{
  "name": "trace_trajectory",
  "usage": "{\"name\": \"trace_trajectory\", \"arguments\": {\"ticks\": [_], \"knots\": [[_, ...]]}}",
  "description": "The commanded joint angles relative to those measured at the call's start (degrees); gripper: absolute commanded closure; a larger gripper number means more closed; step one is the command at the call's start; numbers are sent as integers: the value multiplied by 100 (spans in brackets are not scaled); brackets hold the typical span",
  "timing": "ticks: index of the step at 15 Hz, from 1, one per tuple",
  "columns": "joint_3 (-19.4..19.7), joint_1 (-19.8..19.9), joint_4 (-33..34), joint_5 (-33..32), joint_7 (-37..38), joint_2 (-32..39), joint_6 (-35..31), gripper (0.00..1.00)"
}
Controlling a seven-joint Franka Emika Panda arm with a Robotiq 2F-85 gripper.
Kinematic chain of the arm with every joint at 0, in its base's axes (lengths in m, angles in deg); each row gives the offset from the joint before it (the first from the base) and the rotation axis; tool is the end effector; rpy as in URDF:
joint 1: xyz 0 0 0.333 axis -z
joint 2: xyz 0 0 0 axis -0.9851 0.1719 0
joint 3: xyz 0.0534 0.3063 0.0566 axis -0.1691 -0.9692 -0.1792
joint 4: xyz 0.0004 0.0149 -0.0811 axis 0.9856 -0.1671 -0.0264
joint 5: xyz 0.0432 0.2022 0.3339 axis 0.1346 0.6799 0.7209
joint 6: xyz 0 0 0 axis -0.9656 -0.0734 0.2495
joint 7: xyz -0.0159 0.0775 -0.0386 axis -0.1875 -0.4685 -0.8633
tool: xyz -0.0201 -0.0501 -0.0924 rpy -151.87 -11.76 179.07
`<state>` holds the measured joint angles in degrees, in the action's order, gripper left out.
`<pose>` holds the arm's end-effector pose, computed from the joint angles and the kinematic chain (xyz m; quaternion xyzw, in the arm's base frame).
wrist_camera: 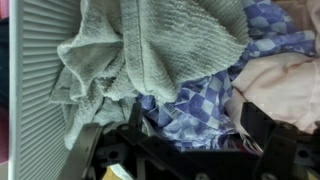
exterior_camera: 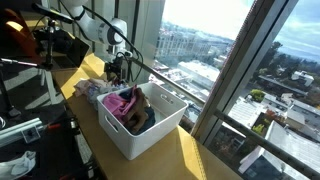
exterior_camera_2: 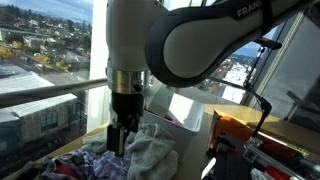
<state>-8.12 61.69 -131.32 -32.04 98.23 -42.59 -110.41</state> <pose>0.6004 0.2978 0.2240 0.9815 0.1790 -0.0388 0.0554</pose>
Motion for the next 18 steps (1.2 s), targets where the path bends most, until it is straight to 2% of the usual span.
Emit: {"name": "trace_trajectory", "arguments": {"ticks": [1,5,8,11,12,14,18], "knots": [[107,-127,357,126,-120,726,-584,0],[144,-175,614,198,-169,1505,-1156,0],[129,-177,876,281,-216,1972,-1257,0],[148,-174,1028,339,-215,2116,-1171,0],[154,-175,1027,360,-225,2062,-1121,25],[177,-183,1009,352,-233,1927,-1044,34],[215,-171,957,286,-280,1407,-835,66]]}}
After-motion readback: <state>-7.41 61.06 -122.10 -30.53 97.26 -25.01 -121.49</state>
